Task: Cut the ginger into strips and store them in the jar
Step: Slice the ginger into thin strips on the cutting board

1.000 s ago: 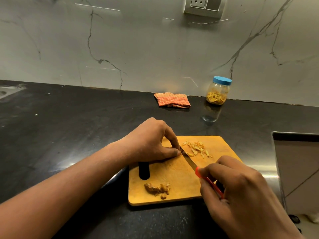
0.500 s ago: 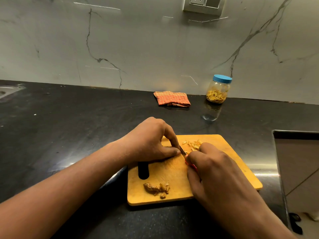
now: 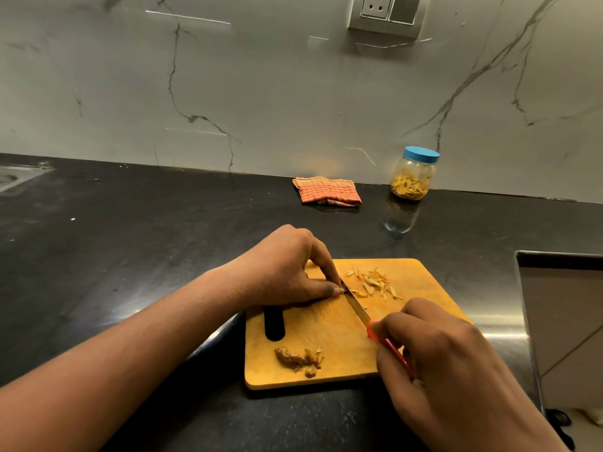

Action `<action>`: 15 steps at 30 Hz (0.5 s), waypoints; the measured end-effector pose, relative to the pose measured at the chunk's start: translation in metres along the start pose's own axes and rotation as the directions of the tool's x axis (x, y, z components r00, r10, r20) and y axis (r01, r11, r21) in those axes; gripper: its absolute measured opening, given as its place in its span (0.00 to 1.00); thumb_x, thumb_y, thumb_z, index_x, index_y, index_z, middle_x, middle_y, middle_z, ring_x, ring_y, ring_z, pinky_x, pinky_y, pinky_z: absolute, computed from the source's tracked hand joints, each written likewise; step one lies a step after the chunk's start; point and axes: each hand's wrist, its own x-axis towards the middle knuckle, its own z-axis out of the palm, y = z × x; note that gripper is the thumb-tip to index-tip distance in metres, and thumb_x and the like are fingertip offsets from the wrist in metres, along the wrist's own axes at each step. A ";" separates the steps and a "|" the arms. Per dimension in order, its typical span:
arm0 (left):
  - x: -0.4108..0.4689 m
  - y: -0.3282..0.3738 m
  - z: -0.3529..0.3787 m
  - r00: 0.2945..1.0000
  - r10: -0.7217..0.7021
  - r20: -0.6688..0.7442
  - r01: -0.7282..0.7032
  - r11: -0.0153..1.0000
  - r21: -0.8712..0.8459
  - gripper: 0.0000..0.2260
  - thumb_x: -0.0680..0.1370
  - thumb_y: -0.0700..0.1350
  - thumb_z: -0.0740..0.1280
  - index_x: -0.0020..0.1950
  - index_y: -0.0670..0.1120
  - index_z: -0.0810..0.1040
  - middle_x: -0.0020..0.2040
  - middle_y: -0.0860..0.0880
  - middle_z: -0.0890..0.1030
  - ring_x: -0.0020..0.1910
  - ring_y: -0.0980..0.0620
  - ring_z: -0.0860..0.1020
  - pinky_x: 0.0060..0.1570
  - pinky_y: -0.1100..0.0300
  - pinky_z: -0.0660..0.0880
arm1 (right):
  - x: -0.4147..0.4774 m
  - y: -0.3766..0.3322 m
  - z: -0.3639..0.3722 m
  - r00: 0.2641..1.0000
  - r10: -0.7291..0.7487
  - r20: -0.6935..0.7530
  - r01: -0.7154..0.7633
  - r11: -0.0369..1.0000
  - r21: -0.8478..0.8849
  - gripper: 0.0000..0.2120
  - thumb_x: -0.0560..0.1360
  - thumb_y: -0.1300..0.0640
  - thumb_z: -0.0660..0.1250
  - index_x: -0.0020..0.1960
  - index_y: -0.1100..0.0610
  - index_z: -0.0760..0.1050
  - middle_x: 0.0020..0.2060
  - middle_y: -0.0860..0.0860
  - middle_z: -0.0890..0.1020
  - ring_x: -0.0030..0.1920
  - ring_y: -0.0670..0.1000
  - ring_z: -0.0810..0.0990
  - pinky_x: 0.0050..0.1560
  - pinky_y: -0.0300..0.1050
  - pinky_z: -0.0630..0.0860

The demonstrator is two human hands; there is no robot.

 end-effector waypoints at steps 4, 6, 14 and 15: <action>0.000 -0.001 -0.001 1.000 0.005 0.020 -0.004 1.000 -0.011 0.07 0.74 0.52 0.73 0.50 0.55 0.87 0.52 0.59 0.82 0.57 0.58 0.76 0.61 0.52 0.76 | -0.002 0.004 -0.003 0.999 0.010 -0.032 -0.011 1.000 -0.015 0.04 0.63 0.53 0.69 0.38 0.50 0.80 0.31 0.44 0.75 0.25 0.44 0.72 0.29 0.27 0.65; 0.000 -0.002 -0.002 1.000 0.008 0.028 -0.008 1.000 -0.018 0.07 0.74 0.52 0.73 0.50 0.55 0.87 0.52 0.60 0.82 0.57 0.59 0.76 0.61 0.53 0.76 | -0.003 0.007 -0.006 0.999 0.026 -0.047 -0.026 1.000 -0.001 0.05 0.64 0.53 0.68 0.39 0.51 0.81 0.31 0.45 0.76 0.27 0.44 0.74 0.29 0.31 0.71; -0.001 -0.003 -0.003 0.997 0.070 0.029 -0.071 0.997 0.022 0.07 0.75 0.51 0.73 0.51 0.55 0.87 0.51 0.62 0.81 0.54 0.62 0.77 0.55 0.64 0.74 | 0.000 0.000 -0.011 0.998 0.013 -0.056 -0.010 0.999 0.046 0.07 0.65 0.52 0.69 0.41 0.50 0.82 0.33 0.44 0.77 0.29 0.45 0.76 0.26 0.37 0.75; -0.001 -0.003 -0.003 0.995 0.096 0.020 -0.097 0.994 0.047 0.07 0.75 0.51 0.73 0.51 0.55 0.87 0.51 0.62 0.81 0.53 0.62 0.77 0.54 0.65 0.75 | 0.000 0.000 -0.011 0.999 0.017 -0.049 -0.014 0.998 0.056 0.07 0.66 0.52 0.68 0.42 0.50 0.82 0.33 0.44 0.77 0.30 0.45 0.76 0.27 0.37 0.76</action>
